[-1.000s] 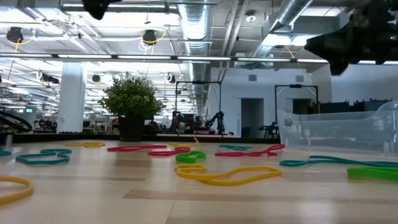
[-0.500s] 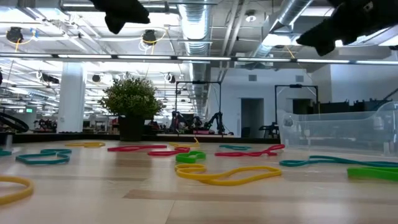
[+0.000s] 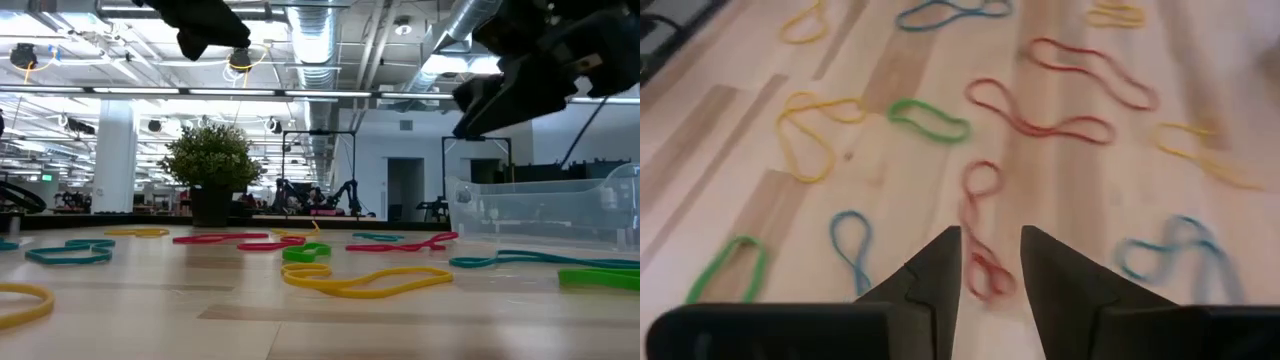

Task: Pick and place items into bin
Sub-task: Put the red rubber band into the transparent bin

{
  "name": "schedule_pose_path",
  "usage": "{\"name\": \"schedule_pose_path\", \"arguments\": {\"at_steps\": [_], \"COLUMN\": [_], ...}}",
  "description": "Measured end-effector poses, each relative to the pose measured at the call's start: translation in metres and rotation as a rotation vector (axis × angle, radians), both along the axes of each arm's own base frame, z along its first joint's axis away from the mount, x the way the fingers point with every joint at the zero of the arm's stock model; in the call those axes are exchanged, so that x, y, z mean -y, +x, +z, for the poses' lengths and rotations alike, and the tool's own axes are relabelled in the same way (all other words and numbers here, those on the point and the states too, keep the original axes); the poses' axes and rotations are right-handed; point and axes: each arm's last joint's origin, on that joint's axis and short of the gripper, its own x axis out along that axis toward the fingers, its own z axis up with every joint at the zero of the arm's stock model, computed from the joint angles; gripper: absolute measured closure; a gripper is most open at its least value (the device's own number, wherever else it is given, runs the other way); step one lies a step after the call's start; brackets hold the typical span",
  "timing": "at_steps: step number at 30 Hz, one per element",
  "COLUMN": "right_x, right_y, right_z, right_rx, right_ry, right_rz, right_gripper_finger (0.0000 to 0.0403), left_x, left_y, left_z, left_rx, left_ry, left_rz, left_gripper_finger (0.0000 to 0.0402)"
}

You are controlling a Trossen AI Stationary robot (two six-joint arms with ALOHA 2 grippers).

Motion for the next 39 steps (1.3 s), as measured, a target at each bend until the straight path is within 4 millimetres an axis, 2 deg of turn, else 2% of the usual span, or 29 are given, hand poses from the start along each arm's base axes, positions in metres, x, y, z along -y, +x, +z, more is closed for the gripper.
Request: {"name": "schedule_pose_path", "arguments": {"at_steps": [8, 15, 27, 30, 35, 39], "right_x": [-0.001, -0.005, -0.008, -0.009, -0.01, -0.01], "right_y": [0.026, 0.053, 0.088, 0.092, 0.096, 0.092], "right_z": [-0.041, -0.058, -0.062, -0.06, -0.052, -0.032], "right_rx": [-0.126, -0.318, -0.532, -0.565, -0.578, -0.609], "right_ry": [-0.024, -0.091, -0.15, -0.166, -0.17, -0.177], "right_rz": [-0.047, -0.035, -0.055, -0.059, -0.089, -0.108], "right_gripper_finger": [0.03, 0.03, 0.0307, 0.0329, 0.0394, 0.0392], "left_x": [-0.001, 0.0, 0.0, 0.0, 0.0, 0.0], "left_y": [0.006, 0.012, 0.012, 0.012, 0.012, 0.012], "left_z": [-0.017, -0.026, -0.03, -0.03, -0.03, -0.03], "left_rx": [-0.122, -0.181, -0.213, -0.213, -0.214, -0.22], "left_ry": [0.008, 0.024, 0.027, 0.027, 0.027, 0.028], "left_rz": [0.045, 0.038, 0.039, 0.039, 0.039, 0.039], "left_gripper_finger": [0.0324, 0.0324, 0.0324, 0.0324, 0.0324, 0.0324]}}
